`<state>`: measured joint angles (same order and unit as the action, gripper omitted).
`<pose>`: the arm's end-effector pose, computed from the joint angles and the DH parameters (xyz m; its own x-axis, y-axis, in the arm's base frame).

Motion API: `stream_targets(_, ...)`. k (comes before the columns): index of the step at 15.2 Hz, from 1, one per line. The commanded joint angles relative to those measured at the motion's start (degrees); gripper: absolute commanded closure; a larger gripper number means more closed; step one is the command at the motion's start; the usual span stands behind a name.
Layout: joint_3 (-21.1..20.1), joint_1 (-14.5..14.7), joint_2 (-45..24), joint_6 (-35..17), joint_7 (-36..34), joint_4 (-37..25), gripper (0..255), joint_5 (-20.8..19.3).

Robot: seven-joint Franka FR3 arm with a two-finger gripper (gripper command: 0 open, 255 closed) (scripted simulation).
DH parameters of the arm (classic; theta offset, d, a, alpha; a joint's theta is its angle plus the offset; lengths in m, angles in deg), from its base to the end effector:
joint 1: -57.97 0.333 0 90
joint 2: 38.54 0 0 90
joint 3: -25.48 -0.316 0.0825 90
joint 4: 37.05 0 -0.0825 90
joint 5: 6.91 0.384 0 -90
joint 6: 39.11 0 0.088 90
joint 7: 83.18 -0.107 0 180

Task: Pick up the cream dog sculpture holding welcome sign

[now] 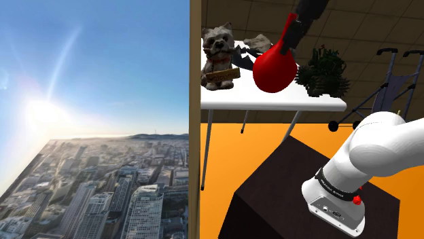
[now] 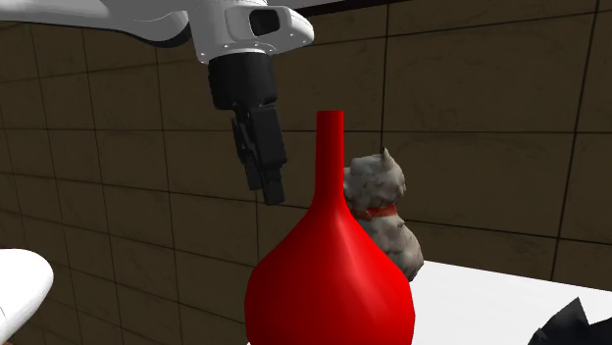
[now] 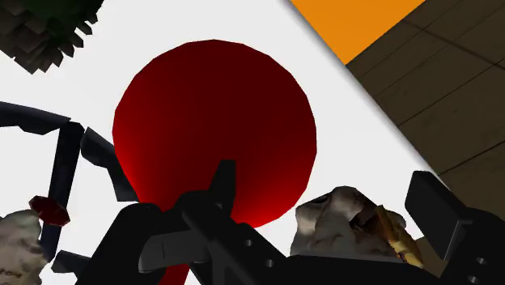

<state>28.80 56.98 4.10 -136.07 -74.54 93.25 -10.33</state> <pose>0.3297 -0.0371 0.6275 0.9835 0.0924 0.1558 0.0865 -0.9953 0.0443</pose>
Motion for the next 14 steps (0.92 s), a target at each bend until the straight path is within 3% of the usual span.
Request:
stream_targets(1, 0.00, 0.00, 0.00, 0.00, 0.00, 0.00, 0, 0.00)
stream_targets(14, -8.42, 1.32, -27.15, 1.27, -20.29, -23.75, 0, 8.03)
